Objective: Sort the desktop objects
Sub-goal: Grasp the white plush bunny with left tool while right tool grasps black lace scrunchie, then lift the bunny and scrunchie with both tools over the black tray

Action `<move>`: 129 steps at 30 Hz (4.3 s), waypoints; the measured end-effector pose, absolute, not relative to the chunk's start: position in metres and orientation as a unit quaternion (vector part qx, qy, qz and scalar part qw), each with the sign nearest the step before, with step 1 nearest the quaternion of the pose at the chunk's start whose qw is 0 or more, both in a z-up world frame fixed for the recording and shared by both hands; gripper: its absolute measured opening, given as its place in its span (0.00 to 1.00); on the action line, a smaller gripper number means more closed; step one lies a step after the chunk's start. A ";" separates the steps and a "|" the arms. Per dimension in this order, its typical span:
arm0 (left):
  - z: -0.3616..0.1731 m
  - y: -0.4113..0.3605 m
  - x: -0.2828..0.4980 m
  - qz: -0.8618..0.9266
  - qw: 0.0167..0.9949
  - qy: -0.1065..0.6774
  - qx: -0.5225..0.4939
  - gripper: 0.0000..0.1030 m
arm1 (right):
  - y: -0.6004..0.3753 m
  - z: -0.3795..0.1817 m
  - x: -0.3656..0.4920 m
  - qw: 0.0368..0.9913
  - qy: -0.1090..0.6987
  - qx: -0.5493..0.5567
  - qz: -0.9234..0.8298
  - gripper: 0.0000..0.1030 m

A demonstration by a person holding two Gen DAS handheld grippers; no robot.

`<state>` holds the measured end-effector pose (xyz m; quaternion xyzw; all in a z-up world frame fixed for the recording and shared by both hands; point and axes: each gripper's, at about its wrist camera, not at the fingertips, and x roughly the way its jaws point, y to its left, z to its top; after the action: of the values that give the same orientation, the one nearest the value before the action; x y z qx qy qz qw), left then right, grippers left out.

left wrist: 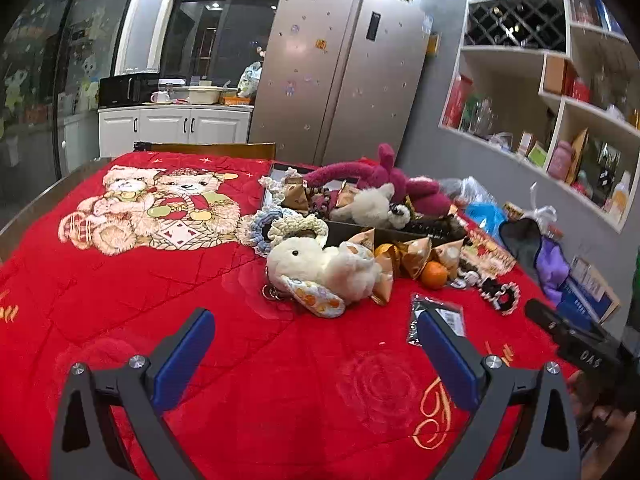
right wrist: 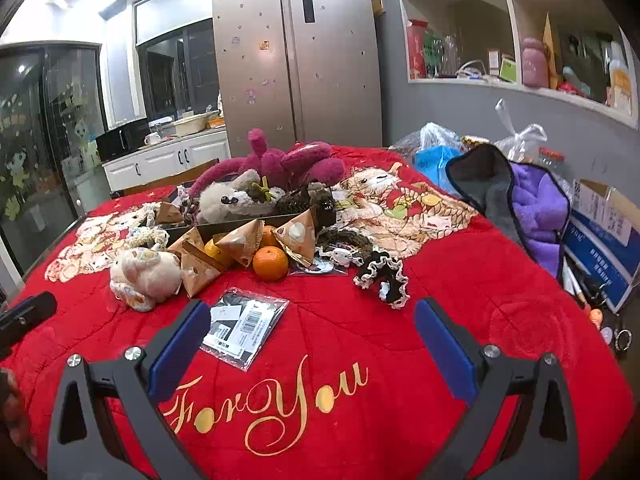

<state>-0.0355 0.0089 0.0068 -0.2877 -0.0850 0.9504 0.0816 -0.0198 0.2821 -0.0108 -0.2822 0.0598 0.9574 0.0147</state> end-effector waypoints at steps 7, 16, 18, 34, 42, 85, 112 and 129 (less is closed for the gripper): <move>0.001 0.026 -0.083 0.938 0.085 -0.056 -0.331 1.00 | 0.302 -0.014 -0.054 0.035 0.034 -0.297 0.954 1.00; -0.027 0.040 -0.134 0.923 0.083 -0.039 -0.373 1.00 | 0.338 -0.043 -0.102 0.045 0.084 -0.336 0.937 1.00; -0.034 0.041 -0.142 0.920 0.080 -0.034 -0.383 1.00 | 0.337 -0.044 -0.107 0.042 0.082 -0.339 0.936 1.00; -0.054 0.036 -0.163 0.898 0.085 -0.063 -0.426 1.00 | 0.342 -0.072 -0.137 0.061 0.089 -0.425 0.898 0.99; -0.055 0.039 -0.165 0.897 0.084 -0.056 -0.430 1.00 | 0.346 -0.073 -0.137 0.063 0.102 -0.426 0.897 0.93; 0.009 0.023 -0.109 0.938 0.123 -0.039 -0.322 0.13 | 0.330 -0.041 -0.100 -0.048 0.108 -0.315 0.942 0.20; 0.083 -0.008 -0.061 0.951 0.115 -0.050 -0.282 0.13 | 0.241 0.014 -0.054 -0.126 0.075 -0.283 0.948 0.20; 0.129 0.033 -0.130 0.954 0.123 -0.017 -0.273 0.13 | 0.217 0.077 -0.108 -0.149 0.033 -0.270 0.951 0.20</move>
<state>-0.1295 0.0326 0.1289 -0.2731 -0.0171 0.9539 0.1229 -0.1076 0.2165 0.0768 -0.2700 0.0331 0.9508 -0.1486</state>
